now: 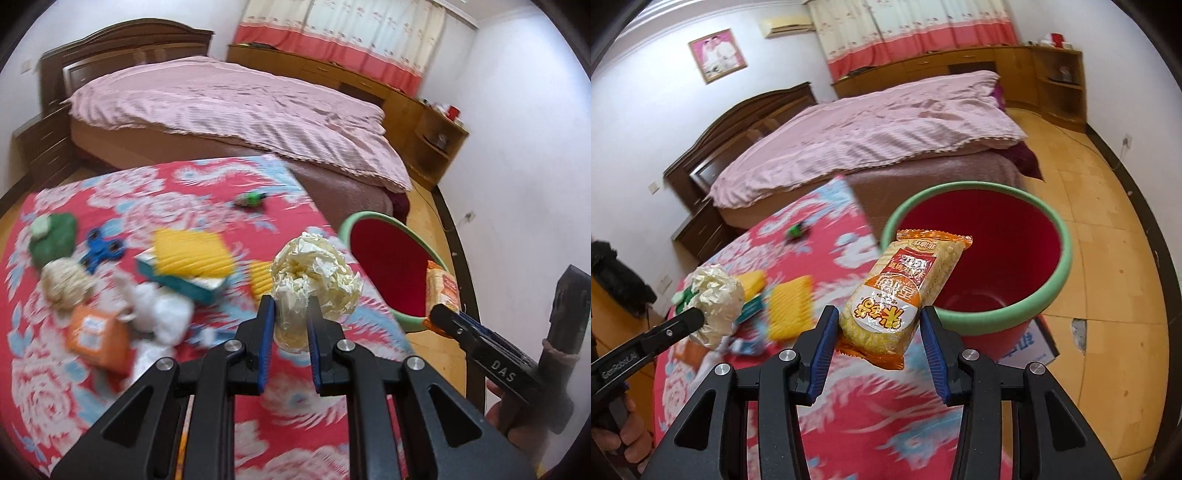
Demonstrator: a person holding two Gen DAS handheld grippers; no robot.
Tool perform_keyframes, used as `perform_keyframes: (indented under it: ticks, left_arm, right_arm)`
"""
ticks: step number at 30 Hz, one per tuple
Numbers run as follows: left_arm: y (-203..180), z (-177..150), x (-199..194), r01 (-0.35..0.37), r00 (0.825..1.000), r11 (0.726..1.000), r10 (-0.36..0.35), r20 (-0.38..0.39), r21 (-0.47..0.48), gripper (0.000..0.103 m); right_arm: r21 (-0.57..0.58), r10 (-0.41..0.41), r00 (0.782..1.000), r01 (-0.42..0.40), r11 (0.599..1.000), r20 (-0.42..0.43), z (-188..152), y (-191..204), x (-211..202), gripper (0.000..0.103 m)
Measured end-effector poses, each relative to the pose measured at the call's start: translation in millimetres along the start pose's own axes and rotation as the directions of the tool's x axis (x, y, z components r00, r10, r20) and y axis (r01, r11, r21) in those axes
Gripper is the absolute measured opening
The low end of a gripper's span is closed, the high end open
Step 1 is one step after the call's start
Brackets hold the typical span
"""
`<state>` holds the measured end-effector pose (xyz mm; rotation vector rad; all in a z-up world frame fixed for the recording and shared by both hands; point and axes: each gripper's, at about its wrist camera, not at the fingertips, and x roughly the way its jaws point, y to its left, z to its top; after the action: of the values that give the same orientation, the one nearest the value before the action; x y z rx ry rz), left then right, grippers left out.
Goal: Collect trash
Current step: 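Carry both items over the red bucket and open the right tool, then lower the crumpled paper into the bucket and open the left tool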
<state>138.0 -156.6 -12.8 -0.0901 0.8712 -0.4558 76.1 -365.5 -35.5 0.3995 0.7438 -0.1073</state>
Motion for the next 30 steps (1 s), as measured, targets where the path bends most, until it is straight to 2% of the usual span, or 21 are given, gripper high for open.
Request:
perform_keyframes:
  ticks: [11,17,30]
  left_arm:
    - [-60.0,21.0,57.6,0.032,0.998,0.996,-0.027,-0.062,0.084,0.016]
    - [-75.8,25.8,83.5,0.032,0.995,0.993,-0.021,-0.095,0.110,0.016]
    - [-102.1,26.3,127.7,0.047,0.987,0.988,-0.024,-0.157,0.149,0.016]
  right_arm:
    - [0.077,-0.058,0.997,0.062,0.995,-0.049,18.9,-59.7,30.9,0.047]
    - [0.117,-0.046,0.997,0.054,0.992,-0.068,28.9,-80.7,46.9,0.049]
    - [0.150,-0.063,0.998,0.064,0.987,-0.014,35.0,-103.7,42.6,0.049]
